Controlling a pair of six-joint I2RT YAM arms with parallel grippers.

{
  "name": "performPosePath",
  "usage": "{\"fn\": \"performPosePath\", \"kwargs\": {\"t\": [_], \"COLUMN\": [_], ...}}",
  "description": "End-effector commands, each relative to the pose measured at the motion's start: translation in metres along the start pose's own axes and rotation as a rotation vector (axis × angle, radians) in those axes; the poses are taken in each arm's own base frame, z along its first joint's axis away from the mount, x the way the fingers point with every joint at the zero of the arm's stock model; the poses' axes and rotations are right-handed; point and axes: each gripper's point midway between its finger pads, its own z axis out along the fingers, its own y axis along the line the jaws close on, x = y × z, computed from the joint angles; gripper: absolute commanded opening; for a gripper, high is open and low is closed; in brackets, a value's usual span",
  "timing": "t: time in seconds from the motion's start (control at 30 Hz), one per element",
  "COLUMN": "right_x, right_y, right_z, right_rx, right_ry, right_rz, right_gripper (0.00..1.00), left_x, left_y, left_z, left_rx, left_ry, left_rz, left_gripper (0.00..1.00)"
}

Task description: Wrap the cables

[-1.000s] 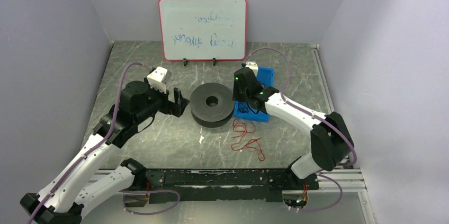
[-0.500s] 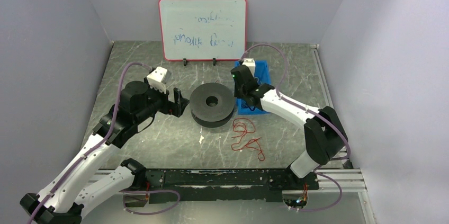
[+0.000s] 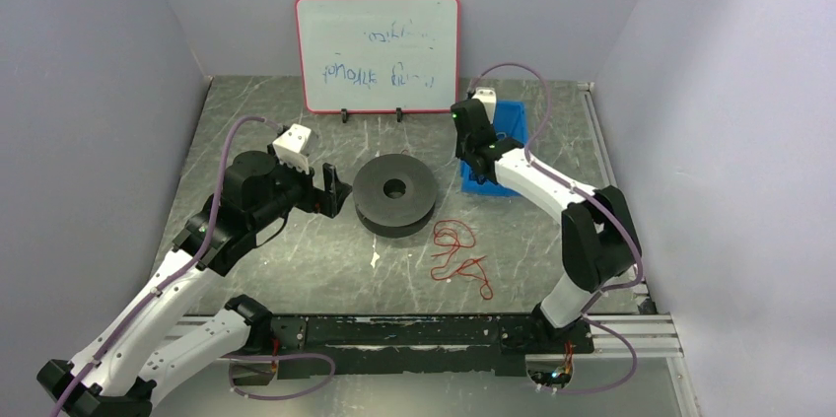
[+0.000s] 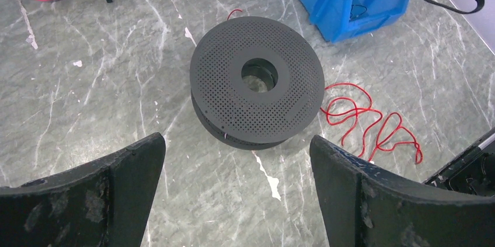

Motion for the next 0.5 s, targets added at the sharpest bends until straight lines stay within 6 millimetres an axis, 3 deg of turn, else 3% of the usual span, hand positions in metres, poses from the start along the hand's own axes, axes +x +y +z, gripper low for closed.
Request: {"fn": "performPosePath", "kwargs": {"t": [0.0,0.1,0.23,0.47], "right_x": [-0.032,-0.031,-0.029,-0.035], "right_y": [0.003,0.005,0.006,0.0], "right_z": [0.006,0.006,0.004,-0.016], "right_rx": [-0.015,-0.025,-0.037,-0.058], "right_ry": [-0.071,-0.07,-0.062,-0.087], "right_rz": [0.01,0.009,0.01,0.037], "right_gripper": [0.0,0.01,0.12,0.43], "left_x": [-0.002,-0.002,0.0,0.006], "left_y": [0.003,0.003,0.004,0.005], "left_z": [-0.002,-0.001,0.001,0.006], "left_rx": [-0.016,-0.021,-0.024,-0.031], "left_ry": [-0.01,-0.009,-0.001,0.024], "left_rz": [0.005,0.006,0.004,-0.007], "left_gripper": [0.97,0.97,0.97,0.98]}}
